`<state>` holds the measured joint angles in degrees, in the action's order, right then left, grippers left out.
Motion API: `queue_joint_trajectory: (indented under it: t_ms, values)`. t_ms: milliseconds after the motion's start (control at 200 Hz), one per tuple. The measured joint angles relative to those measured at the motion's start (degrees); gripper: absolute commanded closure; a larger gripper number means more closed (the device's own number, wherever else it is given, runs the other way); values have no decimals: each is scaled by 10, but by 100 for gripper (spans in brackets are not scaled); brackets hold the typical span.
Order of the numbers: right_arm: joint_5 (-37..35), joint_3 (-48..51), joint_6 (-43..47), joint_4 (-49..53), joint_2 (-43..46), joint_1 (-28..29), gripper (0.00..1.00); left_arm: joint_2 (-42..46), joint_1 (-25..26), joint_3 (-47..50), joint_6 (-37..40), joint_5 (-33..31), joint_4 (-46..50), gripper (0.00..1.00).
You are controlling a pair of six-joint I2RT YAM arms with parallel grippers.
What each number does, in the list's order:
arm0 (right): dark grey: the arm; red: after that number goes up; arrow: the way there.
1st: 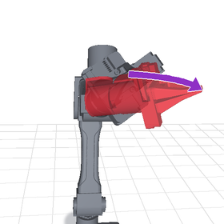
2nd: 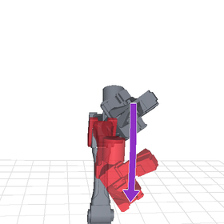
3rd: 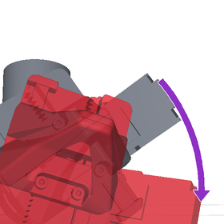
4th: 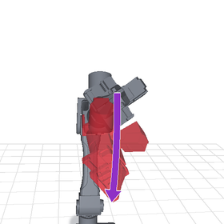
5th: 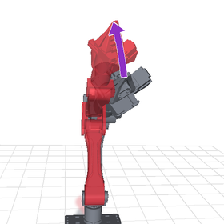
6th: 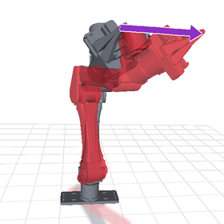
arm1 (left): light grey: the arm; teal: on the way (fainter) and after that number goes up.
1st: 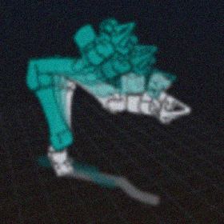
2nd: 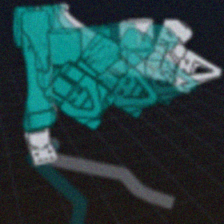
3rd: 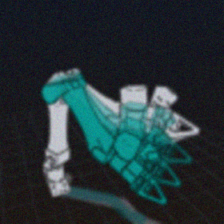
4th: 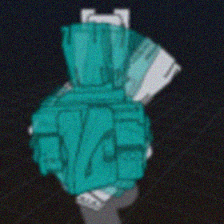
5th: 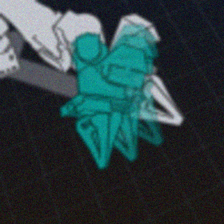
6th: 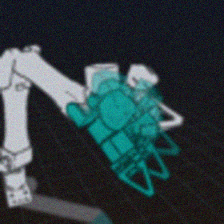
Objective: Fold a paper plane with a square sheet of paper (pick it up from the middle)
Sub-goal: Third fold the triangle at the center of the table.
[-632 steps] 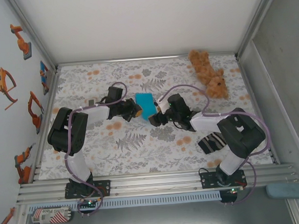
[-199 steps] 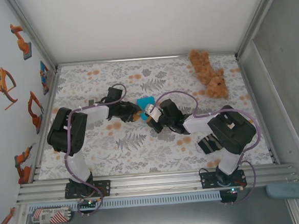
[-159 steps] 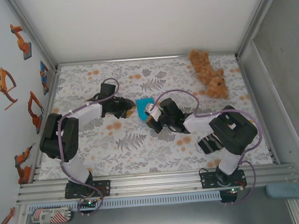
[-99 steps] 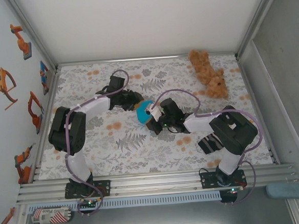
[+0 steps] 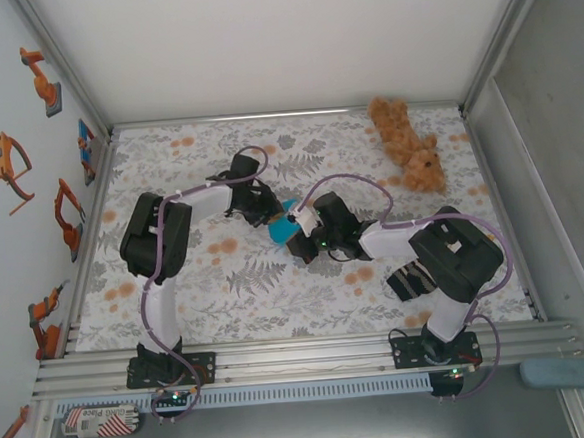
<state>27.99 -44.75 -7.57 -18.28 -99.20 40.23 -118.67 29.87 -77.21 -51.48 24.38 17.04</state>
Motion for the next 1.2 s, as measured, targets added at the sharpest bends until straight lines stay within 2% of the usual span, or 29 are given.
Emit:
queue_joint_trajectory:
  t_ms: [661,1202]
  values:
    - [-80,-58,-21,72,-45,-24,100,-16,1,-23,40,0,31,92]
    - [-84,-80,-36,101,-68,-26,100,-17,1,-26,43,2,34,92]
